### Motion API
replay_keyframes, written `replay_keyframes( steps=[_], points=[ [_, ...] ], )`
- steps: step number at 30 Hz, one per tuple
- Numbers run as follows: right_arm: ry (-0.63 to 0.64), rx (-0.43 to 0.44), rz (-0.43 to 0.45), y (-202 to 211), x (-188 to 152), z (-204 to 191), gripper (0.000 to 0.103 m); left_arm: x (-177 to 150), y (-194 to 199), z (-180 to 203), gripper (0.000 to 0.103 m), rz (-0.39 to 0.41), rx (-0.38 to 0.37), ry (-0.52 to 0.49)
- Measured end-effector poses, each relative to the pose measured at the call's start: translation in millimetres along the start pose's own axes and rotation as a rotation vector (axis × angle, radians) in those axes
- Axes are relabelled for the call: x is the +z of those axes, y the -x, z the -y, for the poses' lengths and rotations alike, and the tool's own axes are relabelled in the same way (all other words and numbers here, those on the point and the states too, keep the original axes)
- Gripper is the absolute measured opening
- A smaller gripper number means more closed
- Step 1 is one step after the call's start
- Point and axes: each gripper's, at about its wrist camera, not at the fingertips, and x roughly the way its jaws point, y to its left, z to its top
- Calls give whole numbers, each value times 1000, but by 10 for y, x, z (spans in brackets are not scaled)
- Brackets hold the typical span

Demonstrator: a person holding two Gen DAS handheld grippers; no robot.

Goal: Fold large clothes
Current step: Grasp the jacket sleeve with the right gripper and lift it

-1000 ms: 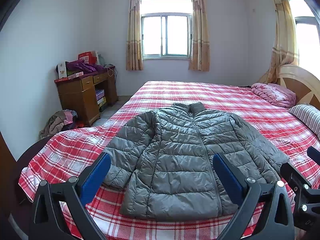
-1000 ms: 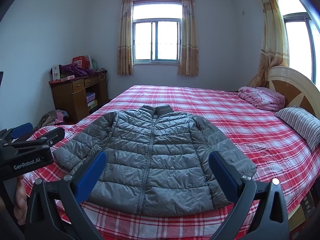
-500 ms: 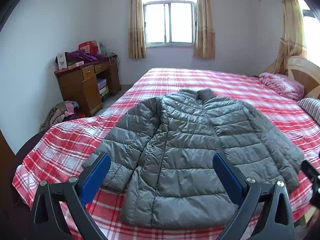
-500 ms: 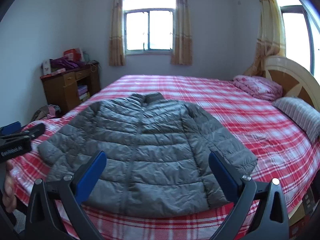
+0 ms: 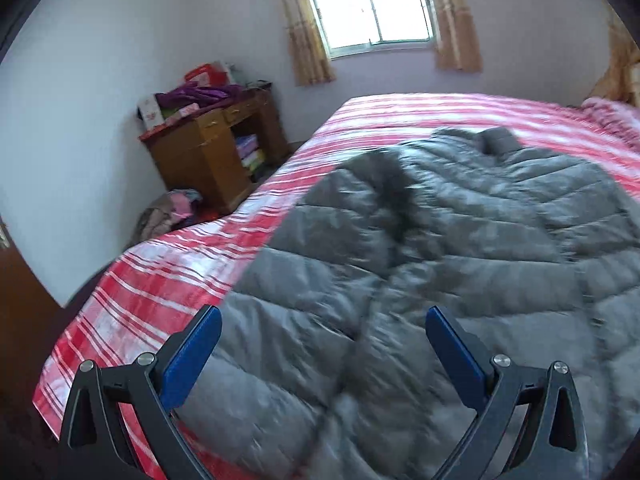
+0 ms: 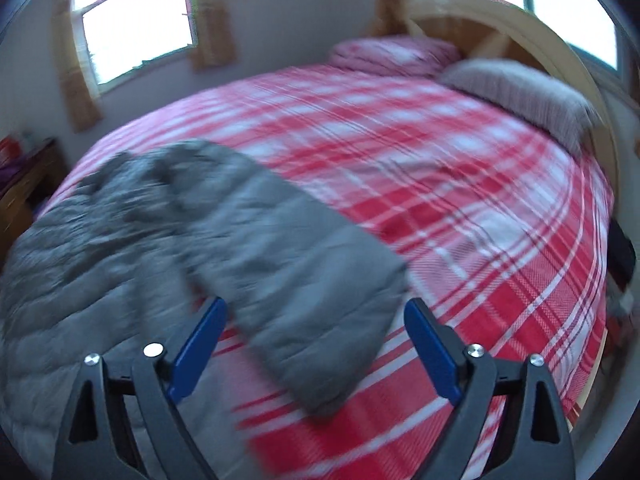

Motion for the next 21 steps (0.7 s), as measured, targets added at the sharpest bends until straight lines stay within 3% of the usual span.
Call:
replay_keyframes(
  steps=[4, 6, 7, 8, 9, 12, 21],
  points=[
    [-26, -8, -70, -383, 74, 122, 77, 46, -357, -164, 102, -37, 97, -2],
    [-22, -1, -91, -520, 77, 121, 58, 62, -457, -229, 102, -57, 117, 9],
    [-4, -12, -65, -516, 78, 111, 50, 74, -487, -246, 102, -63, 116, 11],
    [13, -9, -48, -516, 85, 118, 35, 88, -502, -243, 102, -65, 119, 9],
    [16, -3, -47, -521, 87, 129, 27, 102, -511, -219, 102, -65, 118, 3],
    [21, -21, -30, -540, 133, 254, 20, 148, -540, -81, 102, -59, 108, -28],
    [14, -148, 13, -554, 370, 736, 17, 127, -643, 73, 102, -84, 57, -80]
  ],
)
